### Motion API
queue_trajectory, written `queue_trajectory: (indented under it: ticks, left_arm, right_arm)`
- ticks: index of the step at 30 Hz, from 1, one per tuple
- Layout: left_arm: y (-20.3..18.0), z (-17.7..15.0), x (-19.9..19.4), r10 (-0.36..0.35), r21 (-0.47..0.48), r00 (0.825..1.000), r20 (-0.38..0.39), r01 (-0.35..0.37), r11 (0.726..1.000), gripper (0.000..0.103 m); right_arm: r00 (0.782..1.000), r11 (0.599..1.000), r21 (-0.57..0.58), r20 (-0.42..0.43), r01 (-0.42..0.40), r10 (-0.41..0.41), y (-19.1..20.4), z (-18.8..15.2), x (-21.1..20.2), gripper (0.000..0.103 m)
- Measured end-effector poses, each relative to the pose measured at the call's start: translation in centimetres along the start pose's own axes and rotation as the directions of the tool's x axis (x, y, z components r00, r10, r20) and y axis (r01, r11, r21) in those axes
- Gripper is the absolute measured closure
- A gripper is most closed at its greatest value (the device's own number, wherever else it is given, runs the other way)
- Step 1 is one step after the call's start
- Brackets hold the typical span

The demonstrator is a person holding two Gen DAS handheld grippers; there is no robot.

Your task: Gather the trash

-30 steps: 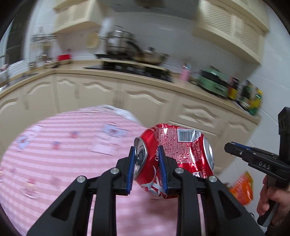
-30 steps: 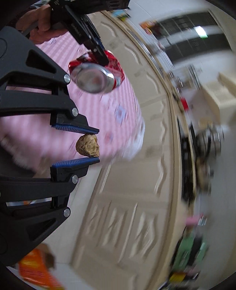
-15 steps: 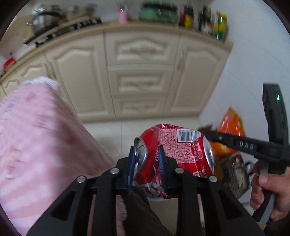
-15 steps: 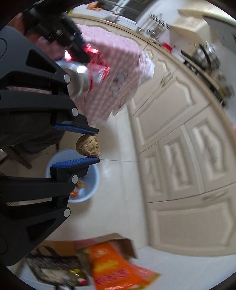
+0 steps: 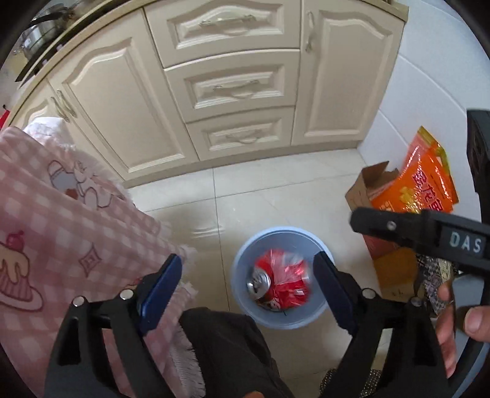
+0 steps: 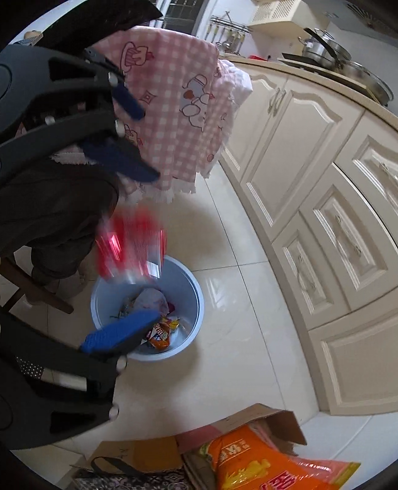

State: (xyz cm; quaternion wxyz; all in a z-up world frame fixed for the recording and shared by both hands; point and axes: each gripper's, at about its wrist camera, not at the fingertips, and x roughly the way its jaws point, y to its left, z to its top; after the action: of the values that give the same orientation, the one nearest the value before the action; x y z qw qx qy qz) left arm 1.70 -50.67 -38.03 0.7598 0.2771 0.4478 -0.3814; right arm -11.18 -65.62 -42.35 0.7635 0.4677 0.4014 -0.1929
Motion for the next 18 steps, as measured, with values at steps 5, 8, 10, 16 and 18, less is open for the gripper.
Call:
queue_trajectory:
  ticks: [5,8,10,16,18]
  left_arm:
    - [0.7,0.2,-1.0,-0.002,-0.040,1.000,0.007,0.002,0.999,0.014]
    - [0.7,-0.2,-2.3,-0.007,-0.040,0.999,0.031,0.008,0.999,0.013]
    - [0.5,-0.2,-3.0,-0.014,-0.036,0.999,0.045,0.016,0.999,0.013]
    - [0.7,-0.2,-5.8,-0.037,-0.046,0.994,0.098,0.041,0.998,0.013]
    - [0.8,-0.2,-6.9,-0.045,-0.052,0.991,0.124,0.052,0.997,0.013]
  right_arm:
    - [0.998,0.998,-0.017,0.005,0.055,-0.055,0.4,-0.4,-0.4,0.006]
    - [0.998,0.997,-0.021,0.008,0.068,-0.068,0.5,-0.6,-0.6,0.006]
    - [0.997,0.997,-0.025,0.013,0.074,-0.074,0.8,-0.9,-0.9,0.006]
    - [0.996,0.996,-0.041,0.035,0.080,-0.078,2.3,-1.3,-2.3,0.006]
    - [0.996,0.995,-0.051,0.051,0.080,-0.077,3.1,-1.3,-3.1,0.006]
